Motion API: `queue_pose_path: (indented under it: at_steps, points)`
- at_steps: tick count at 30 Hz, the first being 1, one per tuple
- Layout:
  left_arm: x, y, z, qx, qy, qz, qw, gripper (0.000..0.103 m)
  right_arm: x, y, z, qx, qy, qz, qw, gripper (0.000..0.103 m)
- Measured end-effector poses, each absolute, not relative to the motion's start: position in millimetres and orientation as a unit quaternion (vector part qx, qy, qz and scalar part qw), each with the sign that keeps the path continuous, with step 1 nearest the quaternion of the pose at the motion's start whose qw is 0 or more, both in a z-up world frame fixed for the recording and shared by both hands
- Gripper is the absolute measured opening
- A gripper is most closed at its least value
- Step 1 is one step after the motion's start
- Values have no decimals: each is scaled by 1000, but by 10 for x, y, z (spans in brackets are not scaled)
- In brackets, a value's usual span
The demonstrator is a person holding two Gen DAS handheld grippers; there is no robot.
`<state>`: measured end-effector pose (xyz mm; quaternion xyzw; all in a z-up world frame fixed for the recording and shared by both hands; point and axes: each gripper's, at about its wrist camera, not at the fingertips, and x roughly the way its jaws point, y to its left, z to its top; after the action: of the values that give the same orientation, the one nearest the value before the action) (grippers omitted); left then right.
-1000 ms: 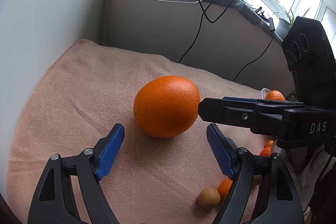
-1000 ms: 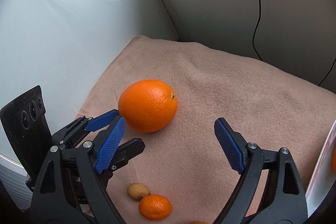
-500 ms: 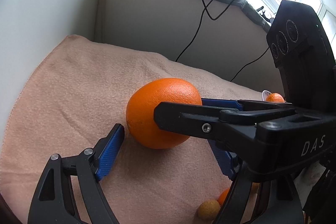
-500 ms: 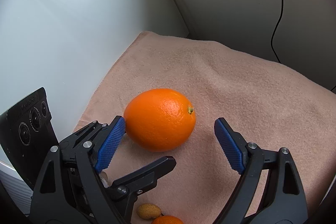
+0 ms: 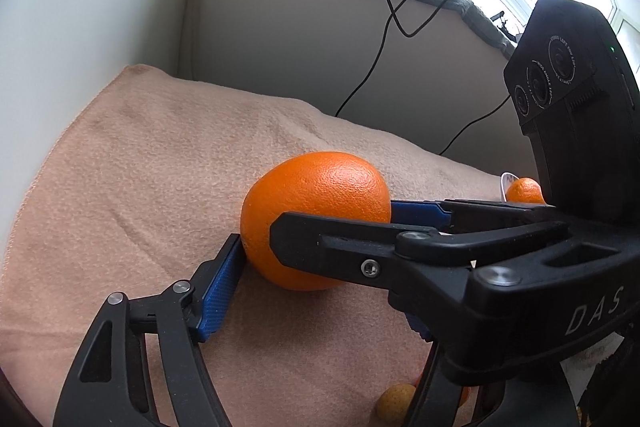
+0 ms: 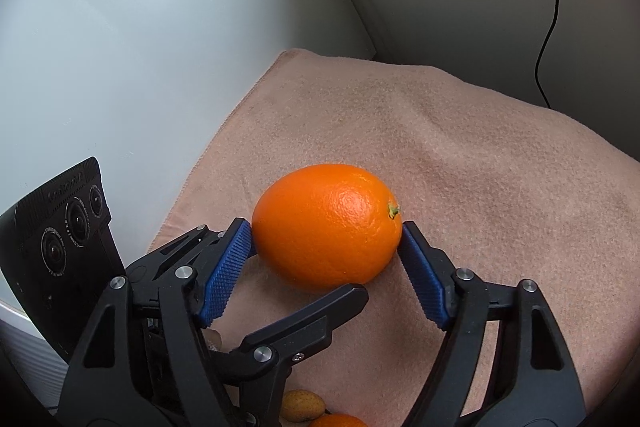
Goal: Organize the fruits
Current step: 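Lift the second orange with the right tool and carry it to the plate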
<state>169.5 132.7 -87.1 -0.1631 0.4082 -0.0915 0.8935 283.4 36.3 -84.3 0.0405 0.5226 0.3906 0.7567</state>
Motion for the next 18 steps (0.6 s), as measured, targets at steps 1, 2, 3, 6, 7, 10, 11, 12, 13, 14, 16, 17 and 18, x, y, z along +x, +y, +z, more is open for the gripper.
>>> queue_pose_path:
  at_steps: [1,2,3,6,7,10,11,12,13,14,16,17,18]
  points:
    - [1688,1320,-863,-162,408,-92,894,71,2825,358,-835,40,522,390,757,78]
    - [1678,1316,-853,-162,408,-92,894,71,2818,350,-828,41,521,389,758,78]
    - [1667,1314,-846,-161,407,-92,894,71,2808,338,-821,43,521,389,759,78]
    - [1634,1305,-820,-160,405,-92,895,71,2782,282,-803,49,520,388,760,78]
    - [1675,1248,-817,-160,405,-92,895,71,2774,265,-794,50,519,387,760,78]
    - [1656,1207,-771,-157,403,-95,897,71,2732,206,-745,51,515,386,763,78]
    - [1644,1189,-752,-155,402,-96,897,71,2718,186,-723,51,514,387,764,78]
    - [1631,1172,-734,-153,401,-97,898,71,2702,165,-703,52,512,387,765,78]
    - [1617,1154,-714,-151,399,-98,899,71,2691,147,-683,53,510,387,766,78]
    - [1601,1137,-693,-150,397,-99,900,71,2674,123,-661,54,508,387,767,78]
    - [1567,1096,-653,-148,393,-101,902,71,2637,75,-615,56,504,387,770,78]
    - [1547,1072,-638,-147,392,-102,902,71,2614,46,-589,58,502,386,771,78]
    - [1532,1046,-622,-146,391,-104,903,71,2595,15,-568,59,500,386,773,78]
